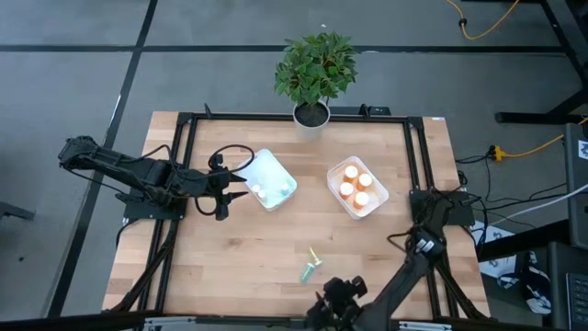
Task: Pick and place medicine bottles into bin by pill shape (circle, oval)
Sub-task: Put the yellow pill bottle into the left white bin
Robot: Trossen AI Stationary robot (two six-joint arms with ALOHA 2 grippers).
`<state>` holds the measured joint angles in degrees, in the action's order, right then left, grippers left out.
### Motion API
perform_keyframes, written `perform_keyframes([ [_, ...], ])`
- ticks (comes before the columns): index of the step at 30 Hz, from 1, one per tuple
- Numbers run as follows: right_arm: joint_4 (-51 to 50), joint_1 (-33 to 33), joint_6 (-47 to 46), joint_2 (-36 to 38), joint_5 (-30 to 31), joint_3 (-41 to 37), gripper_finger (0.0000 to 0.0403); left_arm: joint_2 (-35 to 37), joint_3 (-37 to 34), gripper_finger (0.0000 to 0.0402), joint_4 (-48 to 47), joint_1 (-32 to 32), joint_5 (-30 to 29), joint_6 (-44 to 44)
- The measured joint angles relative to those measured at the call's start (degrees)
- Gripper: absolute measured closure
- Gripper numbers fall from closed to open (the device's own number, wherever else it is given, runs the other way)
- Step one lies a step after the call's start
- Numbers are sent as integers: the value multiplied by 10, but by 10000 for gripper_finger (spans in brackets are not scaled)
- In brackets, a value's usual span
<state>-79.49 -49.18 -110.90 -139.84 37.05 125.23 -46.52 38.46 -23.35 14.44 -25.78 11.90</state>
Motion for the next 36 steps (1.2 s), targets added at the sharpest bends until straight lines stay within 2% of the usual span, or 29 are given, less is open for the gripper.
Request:
perform_keyframes([
  [3,-26,3,9,-24,11,0,150,0,0,231,0,0,0,0],
  [7,-47,3,33,-46,84,0,150,0,0,230,0,0,0,0],
  [12,-92,9,16,-68,71,0,150,0,0,230,0,0,0,0],
  [20,-92,15,18,-88,76,0,150,0,0,230,0,0,0,0],
  [25,-84,14,19,-90,104,-5,150,0,0,231,0,0,0,0],
  [31,-5,14,18,-90,116,-65,150,0,0,230,-1,0,0,0],
  [36,20,12,1,-86,142,-100,150,0,0,230,-2,0,0,0],
])
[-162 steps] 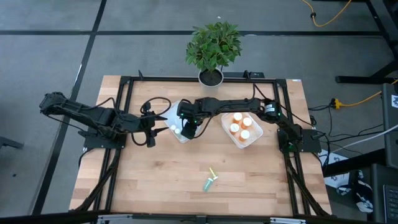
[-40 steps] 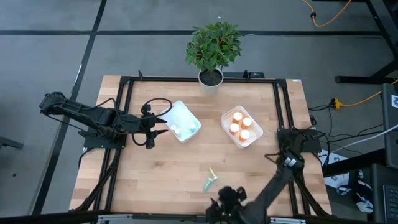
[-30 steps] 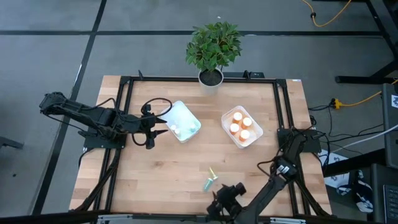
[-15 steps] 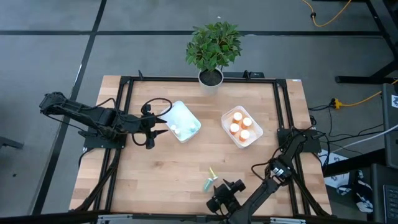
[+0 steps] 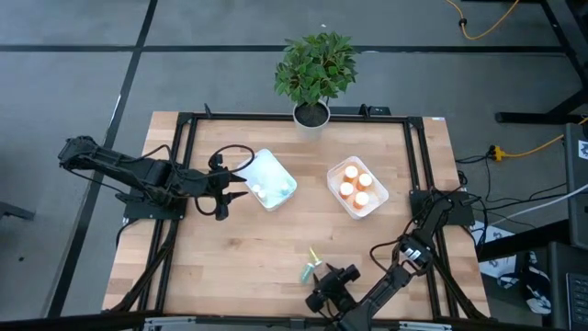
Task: Pick and place medicine bottles into bin by pill shape (circle, oval)
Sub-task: Put the yellow pill bottle into the left white bin
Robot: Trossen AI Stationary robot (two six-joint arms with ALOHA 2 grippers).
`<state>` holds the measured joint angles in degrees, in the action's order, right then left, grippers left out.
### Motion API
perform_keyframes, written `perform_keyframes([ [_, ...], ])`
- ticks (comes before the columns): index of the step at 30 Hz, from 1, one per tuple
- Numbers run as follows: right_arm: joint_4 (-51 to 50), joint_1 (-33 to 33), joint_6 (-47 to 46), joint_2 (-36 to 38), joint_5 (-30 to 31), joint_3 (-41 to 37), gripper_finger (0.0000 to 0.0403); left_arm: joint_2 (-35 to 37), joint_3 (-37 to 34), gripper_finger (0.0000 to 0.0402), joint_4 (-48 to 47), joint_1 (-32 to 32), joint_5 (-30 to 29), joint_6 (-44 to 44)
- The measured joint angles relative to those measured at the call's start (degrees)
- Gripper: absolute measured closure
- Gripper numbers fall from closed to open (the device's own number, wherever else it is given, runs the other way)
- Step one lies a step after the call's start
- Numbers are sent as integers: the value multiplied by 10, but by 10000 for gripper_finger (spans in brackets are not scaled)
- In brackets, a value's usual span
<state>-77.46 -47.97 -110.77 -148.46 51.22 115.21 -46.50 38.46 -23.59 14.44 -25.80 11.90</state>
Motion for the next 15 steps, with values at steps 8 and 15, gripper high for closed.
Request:
perform_keyframes([
  [8,6,1,-3,-1,35,-25,150,0,0,231,0,0,0,0],
  [15,3,9,-30,-2,52,-38,150,0,0,231,0,0,0,-4],
])
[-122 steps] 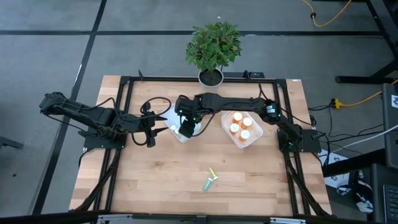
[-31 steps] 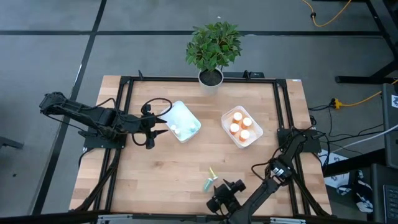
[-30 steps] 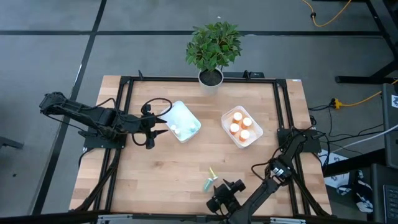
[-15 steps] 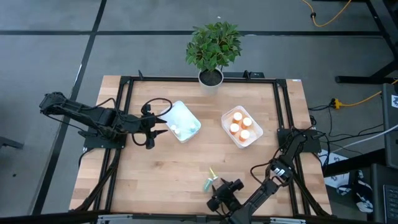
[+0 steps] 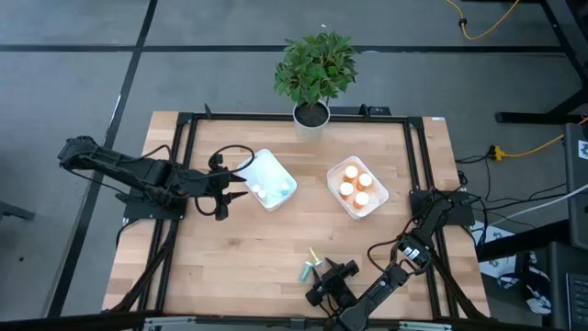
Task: Pick and place medicine bottles into bin by pill shape (circle, oval)
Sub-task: Put the yellow pill bottle into the left white bin
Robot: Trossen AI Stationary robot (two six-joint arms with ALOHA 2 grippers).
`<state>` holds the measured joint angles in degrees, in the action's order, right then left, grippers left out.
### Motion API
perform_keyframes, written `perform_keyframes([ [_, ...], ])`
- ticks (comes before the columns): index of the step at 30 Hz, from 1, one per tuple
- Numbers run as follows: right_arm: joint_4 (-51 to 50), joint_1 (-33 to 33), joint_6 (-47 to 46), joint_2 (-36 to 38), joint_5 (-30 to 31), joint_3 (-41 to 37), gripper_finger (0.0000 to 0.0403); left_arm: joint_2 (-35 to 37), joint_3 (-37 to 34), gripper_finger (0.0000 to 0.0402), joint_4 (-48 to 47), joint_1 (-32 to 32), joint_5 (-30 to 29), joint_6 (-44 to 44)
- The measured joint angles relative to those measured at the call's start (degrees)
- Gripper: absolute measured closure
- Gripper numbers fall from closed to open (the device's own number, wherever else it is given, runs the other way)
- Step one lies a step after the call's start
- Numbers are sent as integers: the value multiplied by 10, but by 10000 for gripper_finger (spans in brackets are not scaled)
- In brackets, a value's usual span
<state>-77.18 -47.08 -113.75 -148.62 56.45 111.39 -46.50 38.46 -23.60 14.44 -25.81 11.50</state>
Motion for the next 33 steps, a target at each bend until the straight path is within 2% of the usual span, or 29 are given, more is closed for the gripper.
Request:
perform_keyframes([
  [9,-1,23,2,-1,4,0,163,0,0,230,0,0,0,0],
  [18,-3,25,3,-3,-9,23,256,0,0,231,0,0,0,-1],
  [22,-37,26,3,-3,-53,50,285,0,0,230,0,0,0,-1],
  [28,-134,33,4,-4,-91,135,281,0,0,231,0,0,0,-1],
  [33,-128,64,132,26,-108,208,281,0,0,231,-1,0,0,-1],
])
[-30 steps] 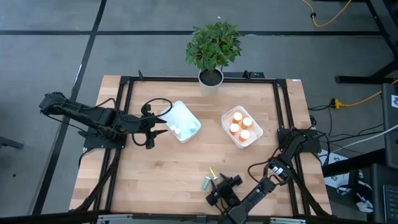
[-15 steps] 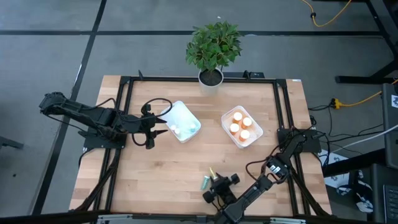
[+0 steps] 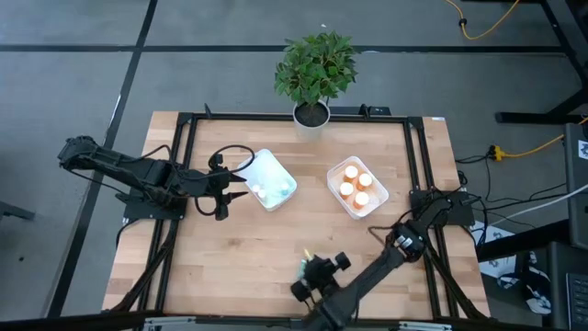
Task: Pick and place medicine bottles into bin by pill shape (circle, oval)
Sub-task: Put the yellow pill bottle into the left white bin
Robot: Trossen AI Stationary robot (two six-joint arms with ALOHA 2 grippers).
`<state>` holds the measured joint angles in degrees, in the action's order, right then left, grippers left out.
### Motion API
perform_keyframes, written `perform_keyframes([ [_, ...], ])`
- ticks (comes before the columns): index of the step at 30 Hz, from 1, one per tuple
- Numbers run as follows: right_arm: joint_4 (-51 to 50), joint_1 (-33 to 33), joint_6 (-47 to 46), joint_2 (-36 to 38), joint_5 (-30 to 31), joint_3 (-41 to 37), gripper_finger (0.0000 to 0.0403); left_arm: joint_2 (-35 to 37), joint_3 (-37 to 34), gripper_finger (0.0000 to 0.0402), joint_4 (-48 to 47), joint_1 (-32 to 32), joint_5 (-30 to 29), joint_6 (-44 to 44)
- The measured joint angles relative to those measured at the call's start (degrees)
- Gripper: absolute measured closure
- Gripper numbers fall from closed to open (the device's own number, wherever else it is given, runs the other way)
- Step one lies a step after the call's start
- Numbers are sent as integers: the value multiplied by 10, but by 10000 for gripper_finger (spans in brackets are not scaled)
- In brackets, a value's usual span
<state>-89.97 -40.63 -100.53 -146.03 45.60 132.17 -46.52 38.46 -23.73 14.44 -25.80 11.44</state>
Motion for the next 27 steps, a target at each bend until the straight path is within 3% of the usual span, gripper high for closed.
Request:
perform_keyframes([
  [2,3,18,78,15,-10,29,288,0,0,231,0,0,0,0],
  [6,50,68,208,68,-49,14,290,0,0,231,0,0,1,0],
  [15,73,198,476,99,-211,28,287,0,0,231,-2,0,2,1],
  [18,78,240,534,99,-259,28,288,0,0,231,-2,0,2,1],
  [27,113,329,695,113,-315,28,285,0,0,230,-2,0,2,1],
])
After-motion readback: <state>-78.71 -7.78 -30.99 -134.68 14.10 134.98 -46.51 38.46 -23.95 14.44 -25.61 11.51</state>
